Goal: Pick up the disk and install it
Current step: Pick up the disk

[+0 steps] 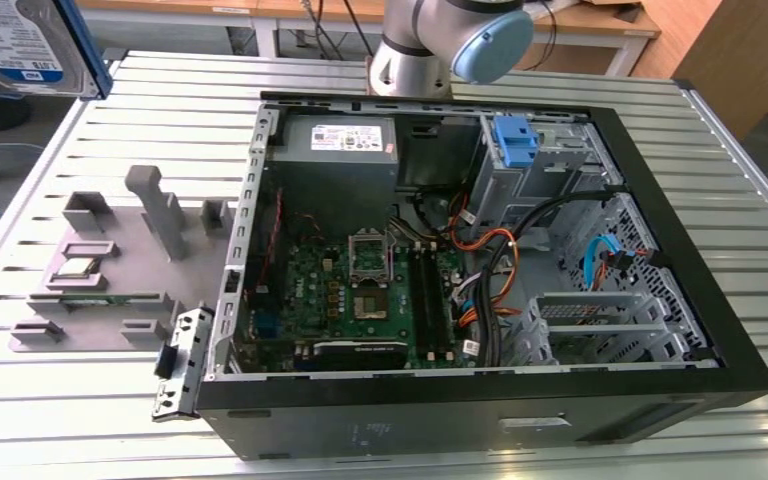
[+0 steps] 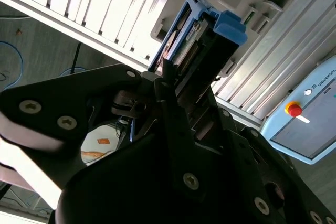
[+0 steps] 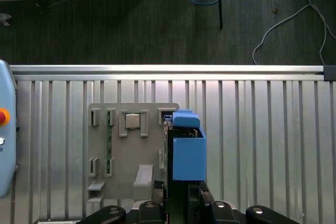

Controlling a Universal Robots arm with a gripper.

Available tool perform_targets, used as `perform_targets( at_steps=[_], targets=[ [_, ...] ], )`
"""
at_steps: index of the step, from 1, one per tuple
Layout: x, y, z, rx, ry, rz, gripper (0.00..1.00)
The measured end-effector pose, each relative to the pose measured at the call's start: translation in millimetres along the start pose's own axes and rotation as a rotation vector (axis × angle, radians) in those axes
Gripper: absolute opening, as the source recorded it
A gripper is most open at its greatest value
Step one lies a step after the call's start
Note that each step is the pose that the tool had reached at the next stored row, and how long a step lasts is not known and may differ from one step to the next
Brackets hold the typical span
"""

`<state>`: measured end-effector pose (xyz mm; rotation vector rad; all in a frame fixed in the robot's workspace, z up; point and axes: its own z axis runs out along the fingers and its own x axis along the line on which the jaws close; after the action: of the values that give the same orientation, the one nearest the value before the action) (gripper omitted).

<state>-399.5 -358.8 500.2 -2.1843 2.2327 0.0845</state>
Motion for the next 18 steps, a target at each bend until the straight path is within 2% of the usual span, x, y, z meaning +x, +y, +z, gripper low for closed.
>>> perform_targets(
  at_steps=[4,11,18],
  targets=[
    [0.0,-0.2,-0.2,-0.0001,0.0,0.0,0.35],
    [-0.2,-6.9,-0.4,-0.0002,0.0001,0.0,0.35],
    [-0.2,-7.1,-0.4,-0.0002,0.0001,0.0,0.35]
  ],
)
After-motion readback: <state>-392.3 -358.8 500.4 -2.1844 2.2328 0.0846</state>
